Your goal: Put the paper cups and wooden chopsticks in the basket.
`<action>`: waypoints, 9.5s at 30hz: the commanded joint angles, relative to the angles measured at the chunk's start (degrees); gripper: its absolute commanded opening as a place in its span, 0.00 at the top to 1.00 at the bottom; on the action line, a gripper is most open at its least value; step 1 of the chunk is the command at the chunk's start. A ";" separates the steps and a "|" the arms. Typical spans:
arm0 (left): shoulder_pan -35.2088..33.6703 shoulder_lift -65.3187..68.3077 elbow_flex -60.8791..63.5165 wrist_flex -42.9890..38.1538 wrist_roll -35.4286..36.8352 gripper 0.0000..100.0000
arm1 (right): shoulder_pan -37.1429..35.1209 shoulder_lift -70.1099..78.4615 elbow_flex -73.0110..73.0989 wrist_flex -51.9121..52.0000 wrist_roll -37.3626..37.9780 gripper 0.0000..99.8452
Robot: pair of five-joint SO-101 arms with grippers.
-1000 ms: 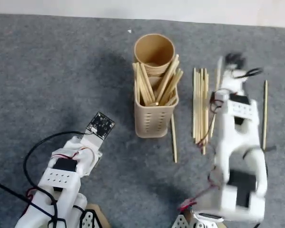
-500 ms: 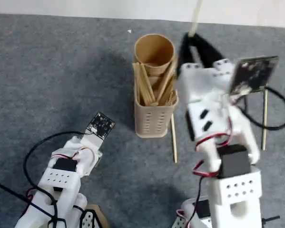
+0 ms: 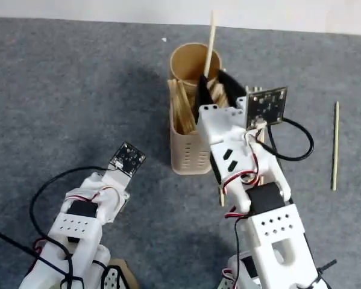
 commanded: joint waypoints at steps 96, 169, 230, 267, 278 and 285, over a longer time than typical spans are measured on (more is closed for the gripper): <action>0.57 -0.66 -0.13 -0.53 -0.53 0.87 | 1.10 -11.30 -6.99 10.24 2.20 0.79; 0.57 -0.66 -0.13 -0.44 -0.53 0.87 | 25.10 67.82 -34.51 37.93 18.73 0.79; 0.57 -0.66 -0.13 -0.62 -0.53 0.87 | 2.59 -8.92 -10.24 17.63 4.31 0.79; 0.66 -0.66 -0.13 -0.62 -0.53 0.87 | 23.16 77.23 -51.74 45.23 13.71 0.79; 0.66 -0.66 -0.13 -0.62 -0.53 0.87 | 22.90 83.56 -52.09 45.14 15.12 0.83; 0.66 -0.66 -0.13 -0.62 -0.53 0.87 | 24.84 82.86 -52.35 49.10 14.07 1.00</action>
